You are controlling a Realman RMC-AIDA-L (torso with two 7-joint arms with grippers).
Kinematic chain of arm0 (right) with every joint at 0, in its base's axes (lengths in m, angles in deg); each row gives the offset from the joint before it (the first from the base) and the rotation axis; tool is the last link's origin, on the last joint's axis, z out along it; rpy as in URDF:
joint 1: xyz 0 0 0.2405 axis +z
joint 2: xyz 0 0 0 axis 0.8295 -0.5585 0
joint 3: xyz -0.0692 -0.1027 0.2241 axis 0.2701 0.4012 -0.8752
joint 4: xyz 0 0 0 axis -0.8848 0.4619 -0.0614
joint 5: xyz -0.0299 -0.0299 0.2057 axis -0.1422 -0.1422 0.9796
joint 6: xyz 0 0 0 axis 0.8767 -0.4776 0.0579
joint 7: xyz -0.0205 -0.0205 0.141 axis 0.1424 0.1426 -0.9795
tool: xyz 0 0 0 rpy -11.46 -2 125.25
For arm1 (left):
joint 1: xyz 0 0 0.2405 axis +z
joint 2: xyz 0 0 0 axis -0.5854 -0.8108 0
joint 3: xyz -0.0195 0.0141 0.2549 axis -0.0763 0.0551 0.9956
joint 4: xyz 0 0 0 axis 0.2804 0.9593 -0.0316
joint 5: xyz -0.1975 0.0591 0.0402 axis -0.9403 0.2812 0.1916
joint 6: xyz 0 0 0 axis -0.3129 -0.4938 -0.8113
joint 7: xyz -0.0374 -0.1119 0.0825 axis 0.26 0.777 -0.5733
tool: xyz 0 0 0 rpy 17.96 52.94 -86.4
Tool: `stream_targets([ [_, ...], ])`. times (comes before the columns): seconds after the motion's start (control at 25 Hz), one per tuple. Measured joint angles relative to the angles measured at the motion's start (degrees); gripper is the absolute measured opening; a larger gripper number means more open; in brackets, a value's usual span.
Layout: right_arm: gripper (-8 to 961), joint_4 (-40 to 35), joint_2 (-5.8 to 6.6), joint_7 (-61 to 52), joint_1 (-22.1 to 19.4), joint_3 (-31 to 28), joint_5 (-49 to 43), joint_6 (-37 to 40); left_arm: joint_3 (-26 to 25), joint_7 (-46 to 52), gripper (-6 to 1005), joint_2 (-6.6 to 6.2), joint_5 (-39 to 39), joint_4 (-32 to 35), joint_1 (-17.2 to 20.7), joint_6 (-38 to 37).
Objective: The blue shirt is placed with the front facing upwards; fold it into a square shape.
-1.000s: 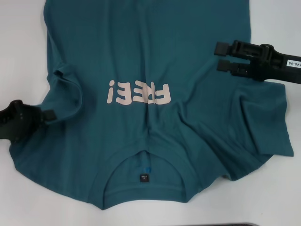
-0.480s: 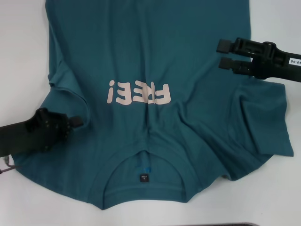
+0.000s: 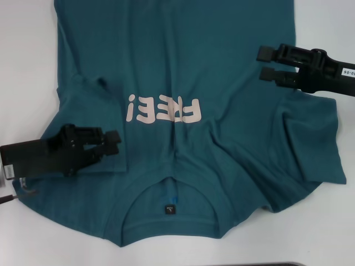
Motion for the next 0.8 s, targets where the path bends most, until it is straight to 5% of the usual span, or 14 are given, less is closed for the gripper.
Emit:
stream_targets([
  [0.44, 865, -0.03, 0.37, 2.67, 0.12, -0.01, -0.38, 0.03, -9.93, -7.61, 424, -3.94, -0.95, -1.47, 0.79, -6.07],
  [0.6, 865, -0.36, 0.58, 9.45, -0.18, 0.00, -0.44, 1.23, -9.55, -28.10, 522, -3.07, -2.68, -1.29, 1.51, -11.96],
  [0.8, 865, -0.63, 1.26, 11.64, -0.32, -0.04, -0.54, 2.01, 1.26, -45.75, 633, -1.76, -1.50, -2.41, 3.54, -11.70],
])
